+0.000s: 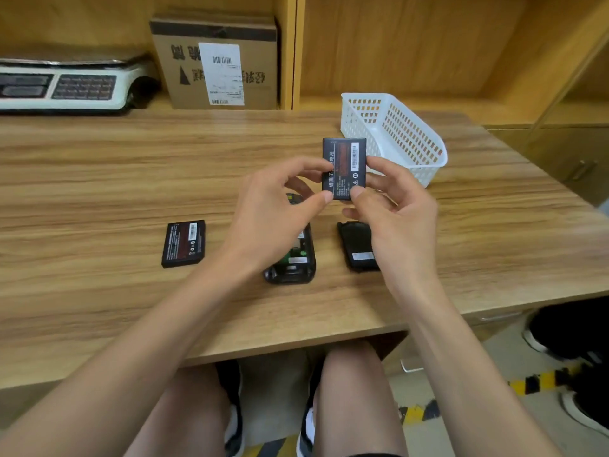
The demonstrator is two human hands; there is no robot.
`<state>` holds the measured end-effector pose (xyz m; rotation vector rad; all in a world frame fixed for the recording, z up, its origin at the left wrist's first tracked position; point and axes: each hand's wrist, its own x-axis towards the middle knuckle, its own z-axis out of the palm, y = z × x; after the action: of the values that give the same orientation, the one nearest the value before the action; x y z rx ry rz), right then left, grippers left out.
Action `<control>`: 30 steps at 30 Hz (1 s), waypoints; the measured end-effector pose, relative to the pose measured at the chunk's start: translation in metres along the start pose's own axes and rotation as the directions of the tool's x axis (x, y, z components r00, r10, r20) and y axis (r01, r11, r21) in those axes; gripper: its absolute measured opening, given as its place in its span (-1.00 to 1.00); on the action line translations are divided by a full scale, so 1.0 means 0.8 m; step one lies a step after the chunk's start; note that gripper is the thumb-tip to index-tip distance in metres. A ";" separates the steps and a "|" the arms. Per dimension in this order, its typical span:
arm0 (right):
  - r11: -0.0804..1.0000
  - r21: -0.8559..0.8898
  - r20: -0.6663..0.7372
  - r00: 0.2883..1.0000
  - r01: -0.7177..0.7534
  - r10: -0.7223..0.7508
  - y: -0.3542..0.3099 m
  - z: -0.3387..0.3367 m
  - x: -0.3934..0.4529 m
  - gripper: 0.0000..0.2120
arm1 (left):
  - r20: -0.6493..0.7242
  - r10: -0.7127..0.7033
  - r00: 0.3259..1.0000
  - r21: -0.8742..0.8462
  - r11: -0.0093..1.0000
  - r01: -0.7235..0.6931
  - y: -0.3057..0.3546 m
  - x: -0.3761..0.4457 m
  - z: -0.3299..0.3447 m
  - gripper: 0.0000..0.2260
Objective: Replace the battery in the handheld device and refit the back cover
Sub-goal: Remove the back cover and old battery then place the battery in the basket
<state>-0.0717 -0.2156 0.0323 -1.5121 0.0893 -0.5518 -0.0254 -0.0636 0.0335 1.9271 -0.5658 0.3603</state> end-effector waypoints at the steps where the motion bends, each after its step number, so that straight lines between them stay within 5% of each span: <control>1: 1.000 0.002 -0.014 1.000 0.008 -0.008 -0.002 -0.006 0.005 -0.66 | 0.003 0.014 1.000 -0.002 1.000 -0.014 0.004 0.007 0.007 -0.73; 19: 0.987 -0.156 -0.137 0.991 -0.025 0.004 0.013 -0.085 0.163 -0.66 | 0.088 -0.097 0.991 -0.115 0.988 0.107 -0.008 0.114 0.107 -0.76; 26: 0.891 -0.448 -0.151 0.989 -0.068 -0.001 0.033 -0.092 0.208 -0.66 | 0.127 -0.124 0.984 -0.118 0.983 0.139 -0.024 0.122 0.114 -0.76; 30: 0.720 -0.694 -0.093 0.990 0.010 -0.104 0.029 -0.084 0.217 -0.68 | 0.137 -0.142 0.980 -0.115 0.981 0.158 -0.029 0.126 0.115 -0.78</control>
<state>0.0603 -0.3470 0.0531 -2.2241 0.3877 -0.7096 0.0714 -0.1620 0.0275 1.8666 -0.5100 0.1023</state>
